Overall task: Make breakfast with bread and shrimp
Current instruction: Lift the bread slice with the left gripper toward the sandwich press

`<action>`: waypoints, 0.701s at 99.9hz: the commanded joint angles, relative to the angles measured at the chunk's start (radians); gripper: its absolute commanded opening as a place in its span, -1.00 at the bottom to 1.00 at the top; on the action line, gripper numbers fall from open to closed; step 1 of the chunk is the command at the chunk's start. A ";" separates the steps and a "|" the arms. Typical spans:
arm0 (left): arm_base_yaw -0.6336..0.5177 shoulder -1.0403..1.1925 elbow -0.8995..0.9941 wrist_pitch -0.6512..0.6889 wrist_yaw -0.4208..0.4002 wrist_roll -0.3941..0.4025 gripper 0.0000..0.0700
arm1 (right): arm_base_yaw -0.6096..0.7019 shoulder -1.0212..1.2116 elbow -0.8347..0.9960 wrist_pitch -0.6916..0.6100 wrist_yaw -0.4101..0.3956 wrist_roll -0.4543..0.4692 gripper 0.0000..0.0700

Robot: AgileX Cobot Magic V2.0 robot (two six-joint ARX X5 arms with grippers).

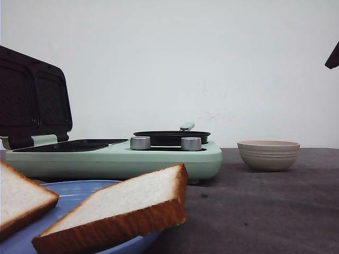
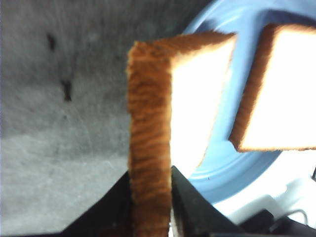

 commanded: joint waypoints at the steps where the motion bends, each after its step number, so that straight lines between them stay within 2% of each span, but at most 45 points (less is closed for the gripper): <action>1: 0.000 -0.013 0.008 0.011 -0.009 0.005 -0.99 | 0.003 0.003 0.014 0.010 -0.003 -0.011 -0.38; 29: 0.000 -0.148 0.008 0.095 -0.010 -0.001 -0.99 | 0.003 0.003 0.014 0.010 0.000 -0.011 -0.38; 70: 0.000 -0.330 0.008 0.343 -0.011 -0.061 -0.99 | 0.003 0.003 0.014 0.010 0.017 -0.011 -0.38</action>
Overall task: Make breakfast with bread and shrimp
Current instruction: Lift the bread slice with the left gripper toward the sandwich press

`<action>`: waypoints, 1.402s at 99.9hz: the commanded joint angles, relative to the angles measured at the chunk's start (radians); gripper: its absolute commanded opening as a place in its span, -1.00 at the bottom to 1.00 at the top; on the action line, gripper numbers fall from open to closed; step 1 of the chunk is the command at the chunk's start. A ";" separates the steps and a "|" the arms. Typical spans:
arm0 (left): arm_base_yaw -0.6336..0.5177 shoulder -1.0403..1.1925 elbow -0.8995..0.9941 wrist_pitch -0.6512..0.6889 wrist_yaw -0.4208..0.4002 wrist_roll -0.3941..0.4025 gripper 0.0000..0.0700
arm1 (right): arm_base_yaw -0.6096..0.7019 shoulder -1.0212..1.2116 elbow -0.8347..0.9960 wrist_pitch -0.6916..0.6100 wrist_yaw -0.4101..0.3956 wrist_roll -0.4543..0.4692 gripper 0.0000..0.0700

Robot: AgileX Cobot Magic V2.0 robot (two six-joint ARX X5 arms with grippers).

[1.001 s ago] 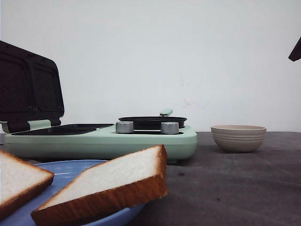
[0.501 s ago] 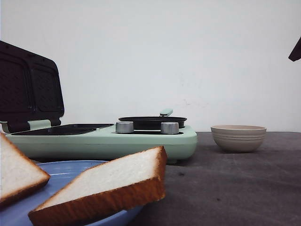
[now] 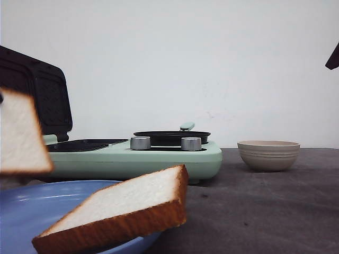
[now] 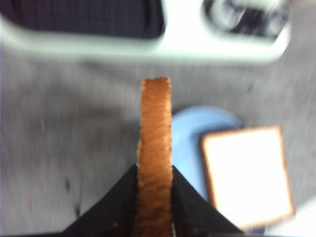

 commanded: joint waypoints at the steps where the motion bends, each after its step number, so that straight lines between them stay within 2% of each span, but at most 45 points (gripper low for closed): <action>1: 0.000 -0.008 0.008 0.042 -0.002 -0.021 -0.99 | 0.003 0.003 0.014 0.010 0.007 -0.012 -0.38; 30: -0.028 -0.054 0.008 0.240 -0.047 -0.045 -0.99 | 0.003 0.003 0.014 0.010 0.013 -0.012 -0.38; 75: -0.106 -0.038 0.008 0.592 -0.296 -0.030 -0.99 | 0.003 0.003 0.014 0.010 0.013 -0.012 -0.38; 94: -0.116 0.014 0.014 0.701 -0.347 0.037 -0.99 | 0.003 0.003 0.014 0.010 0.021 -0.012 -0.38; 107: -0.121 0.086 0.058 0.716 -0.354 0.086 -0.99 | 0.003 0.003 0.014 0.010 0.021 -0.013 -0.38; 120: -0.142 0.168 0.119 0.734 -0.425 0.167 -0.99 | 0.003 0.003 0.014 0.010 0.021 -0.013 -0.38; 140: -0.159 0.318 0.248 0.747 -0.475 0.281 -0.99 | 0.003 0.003 0.014 0.009 0.021 -0.013 -0.38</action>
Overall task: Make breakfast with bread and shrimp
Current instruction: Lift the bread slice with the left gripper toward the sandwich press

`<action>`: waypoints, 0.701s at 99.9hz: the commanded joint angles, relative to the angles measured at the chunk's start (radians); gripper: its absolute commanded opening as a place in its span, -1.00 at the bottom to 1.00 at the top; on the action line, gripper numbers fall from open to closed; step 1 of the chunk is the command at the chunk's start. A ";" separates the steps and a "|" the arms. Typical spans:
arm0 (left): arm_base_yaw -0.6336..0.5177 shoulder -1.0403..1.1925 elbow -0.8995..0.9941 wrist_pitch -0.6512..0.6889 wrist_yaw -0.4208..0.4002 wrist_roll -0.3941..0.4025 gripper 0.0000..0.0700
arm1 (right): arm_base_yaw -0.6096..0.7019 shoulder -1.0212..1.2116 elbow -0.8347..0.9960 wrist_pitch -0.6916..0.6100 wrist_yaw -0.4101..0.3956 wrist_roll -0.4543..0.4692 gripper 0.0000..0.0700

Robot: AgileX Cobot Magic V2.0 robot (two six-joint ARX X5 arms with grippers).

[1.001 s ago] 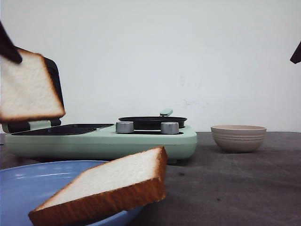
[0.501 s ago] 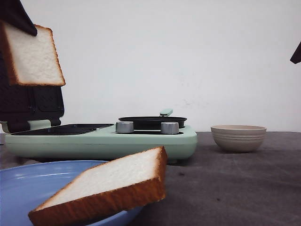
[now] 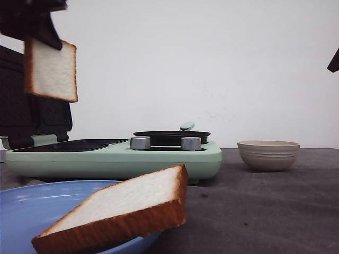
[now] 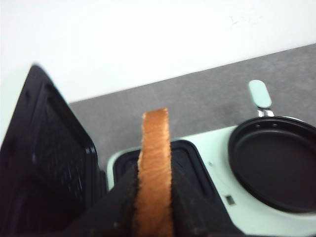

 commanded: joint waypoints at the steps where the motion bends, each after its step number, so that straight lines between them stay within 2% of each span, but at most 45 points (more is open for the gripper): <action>1: -0.008 0.059 0.058 0.014 -0.019 0.079 -0.99 | 0.003 0.003 0.014 0.010 0.001 -0.009 -0.38; 40: -0.039 0.360 0.332 -0.005 -0.123 0.243 -0.99 | 0.003 0.004 0.014 0.009 0.003 -0.009 -0.38; 57: -0.063 0.466 0.417 -0.025 -0.187 0.328 -0.99 | 0.003 0.004 0.014 0.008 0.047 -0.016 -0.38; 70: -0.078 0.520 0.445 -0.021 -0.221 0.400 -0.99 | 0.003 0.004 0.014 0.006 0.050 -0.019 -0.38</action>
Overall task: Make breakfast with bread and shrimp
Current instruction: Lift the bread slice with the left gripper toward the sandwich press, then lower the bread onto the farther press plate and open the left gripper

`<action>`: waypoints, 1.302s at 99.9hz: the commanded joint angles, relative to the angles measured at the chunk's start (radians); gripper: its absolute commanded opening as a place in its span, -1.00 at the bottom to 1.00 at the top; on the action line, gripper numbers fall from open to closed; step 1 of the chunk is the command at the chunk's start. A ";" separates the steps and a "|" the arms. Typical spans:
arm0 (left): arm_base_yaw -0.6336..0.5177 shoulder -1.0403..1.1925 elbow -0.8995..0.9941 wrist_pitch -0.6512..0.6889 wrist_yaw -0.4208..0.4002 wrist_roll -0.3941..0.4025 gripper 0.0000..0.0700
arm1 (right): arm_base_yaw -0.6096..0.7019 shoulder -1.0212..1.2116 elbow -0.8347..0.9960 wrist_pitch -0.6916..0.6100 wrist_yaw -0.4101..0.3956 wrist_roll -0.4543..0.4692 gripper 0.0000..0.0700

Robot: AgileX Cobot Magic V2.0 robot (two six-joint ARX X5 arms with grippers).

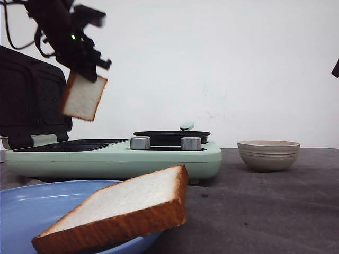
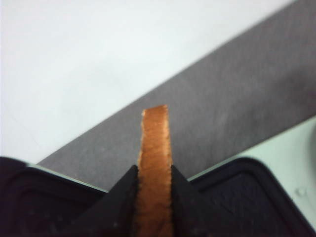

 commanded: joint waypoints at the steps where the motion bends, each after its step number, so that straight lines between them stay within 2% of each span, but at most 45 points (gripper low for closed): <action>1: -0.011 0.035 0.039 0.015 -0.024 0.078 -0.99 | 0.003 0.004 0.014 0.006 0.001 -0.015 -0.38; 24: -0.019 0.108 0.043 0.028 -0.116 0.191 -0.99 | 0.003 0.004 0.014 0.001 0.001 -0.016 -0.38; 45: -0.020 0.138 0.043 0.025 -0.137 0.191 -0.99 | 0.003 0.004 0.014 -0.018 0.000 -0.018 -0.38; 130: -0.049 0.178 0.043 0.012 -0.116 0.179 -0.99 | 0.003 0.004 0.014 -0.031 -0.002 -0.038 -0.38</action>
